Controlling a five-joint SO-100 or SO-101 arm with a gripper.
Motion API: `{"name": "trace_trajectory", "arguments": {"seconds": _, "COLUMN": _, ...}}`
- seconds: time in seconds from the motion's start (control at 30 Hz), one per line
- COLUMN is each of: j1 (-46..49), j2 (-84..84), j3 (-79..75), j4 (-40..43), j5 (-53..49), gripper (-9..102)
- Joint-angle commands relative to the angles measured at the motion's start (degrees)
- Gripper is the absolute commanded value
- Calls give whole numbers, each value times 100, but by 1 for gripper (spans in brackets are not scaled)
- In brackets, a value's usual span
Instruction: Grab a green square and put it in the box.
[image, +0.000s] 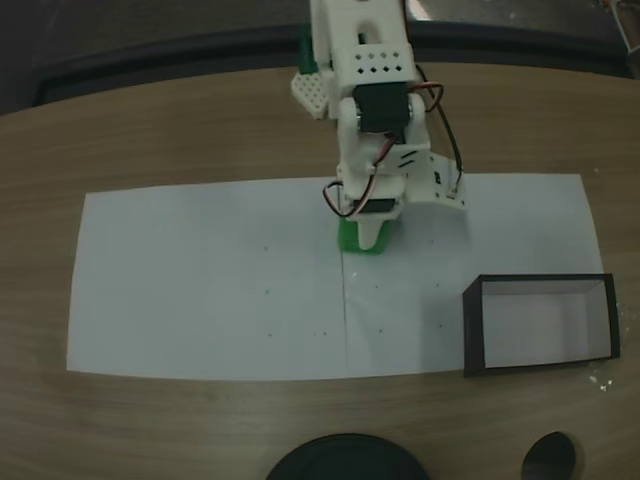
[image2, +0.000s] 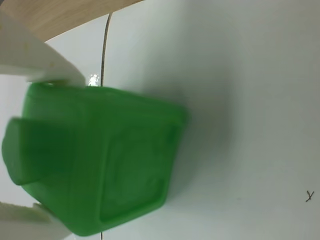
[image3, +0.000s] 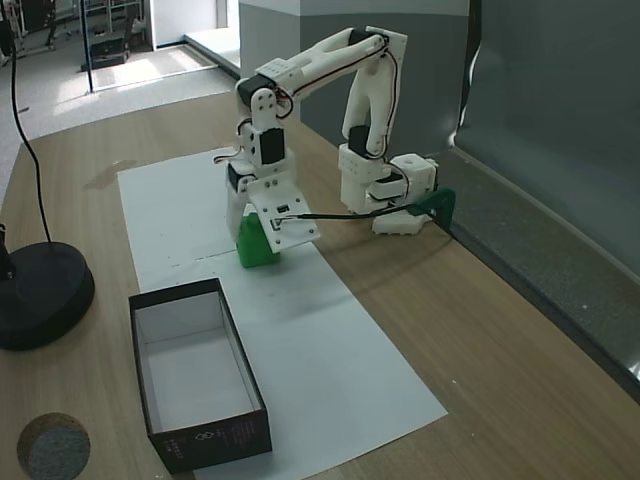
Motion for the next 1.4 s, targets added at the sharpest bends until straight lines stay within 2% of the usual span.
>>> {"name": "trace_trajectory", "arguments": {"seconds": 0.0, "j1": -62, "j2": 35, "j3": -123, "j4": 53, "j5": -26, "gripper": 12}}
{"name": "trace_trajectory", "arguments": {"seconds": 0.27, "j1": -510, "j2": 123, "j3": -615, "j4": 158, "j5": -18, "gripper": 12}}
{"name": "trace_trajectory", "arguments": {"seconds": 0.5, "j1": -519, "j2": 123, "j3": -3208, "j4": 1160, "j5": -431, "gripper": 12}}
{"name": "trace_trajectory", "arguments": {"seconds": 0.7, "j1": -668, "j2": 44, "j3": -5150, "j4": 1266, "j5": -800, "gripper": 12}}
{"name": "trace_trajectory", "arguments": {"seconds": 0.87, "j1": -1529, "j2": 35, "j3": -5792, "j4": 1116, "j5": -853, "gripper": 12}}
{"name": "trace_trajectory", "arguments": {"seconds": 1.07, "j1": -2742, "j2": -44, "j3": -5783, "j4": 615, "j5": -844, "gripper": 12}}
{"name": "trace_trajectory", "arguments": {"seconds": 1.37, "j1": -2830, "j2": -1617, "j3": -5854, "j4": -369, "j5": -844, "gripper": 12}}
